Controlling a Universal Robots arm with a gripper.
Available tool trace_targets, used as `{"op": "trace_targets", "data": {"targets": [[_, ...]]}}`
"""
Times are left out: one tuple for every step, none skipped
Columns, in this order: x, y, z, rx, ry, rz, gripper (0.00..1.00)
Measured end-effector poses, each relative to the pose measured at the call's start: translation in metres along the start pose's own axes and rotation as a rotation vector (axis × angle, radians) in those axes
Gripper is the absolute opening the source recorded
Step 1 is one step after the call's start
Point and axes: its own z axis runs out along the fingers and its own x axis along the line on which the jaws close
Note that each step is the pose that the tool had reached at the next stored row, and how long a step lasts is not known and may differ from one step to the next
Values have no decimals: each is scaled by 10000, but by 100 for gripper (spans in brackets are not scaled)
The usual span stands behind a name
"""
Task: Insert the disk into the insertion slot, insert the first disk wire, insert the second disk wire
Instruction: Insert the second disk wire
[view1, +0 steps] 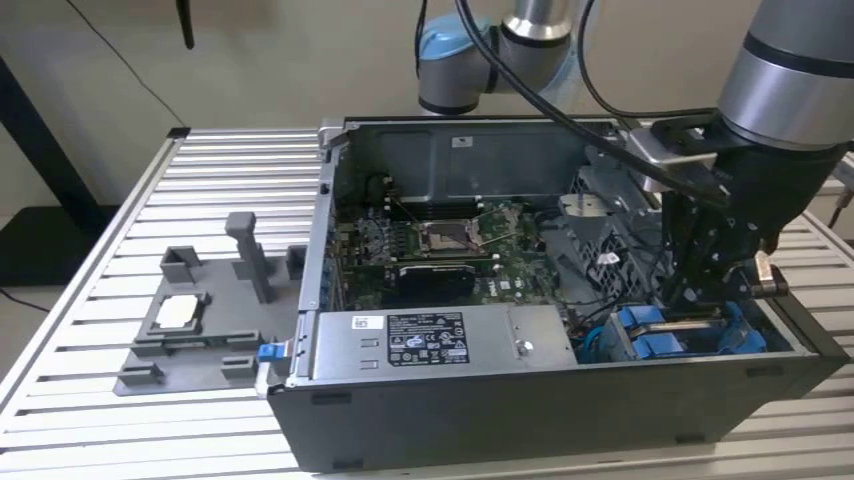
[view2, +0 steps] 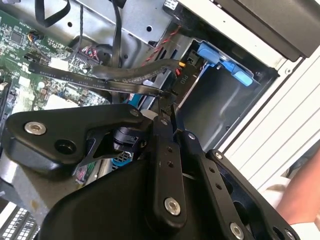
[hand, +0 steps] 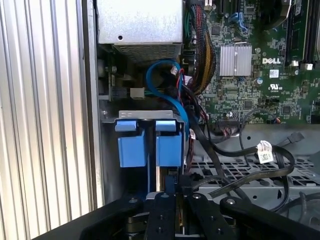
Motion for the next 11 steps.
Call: {"op": "trace_targets", "data": {"targets": [[3, -1, 9, -6, 3, 20, 16], [7, -2, 16, -12, 8, 38, 16], [10, -4, 22, -18, 13, 58, 16], [12, -6, 26, -27, 15, 75, 16], [14, -7, 28, -38, 13, 94, 16], [16, -7, 31, -49, 3, 114, 16], [17, -6, 31, -52, -18, 141, 16], [17, -7, 28, -54, -40, 164, 17], [18, -8, 21, -55, -62, 182, 17], [19, -9, 8, -57, -81, 198, 24], [19, -10, -6, -58, -102, 212, 24]]}}
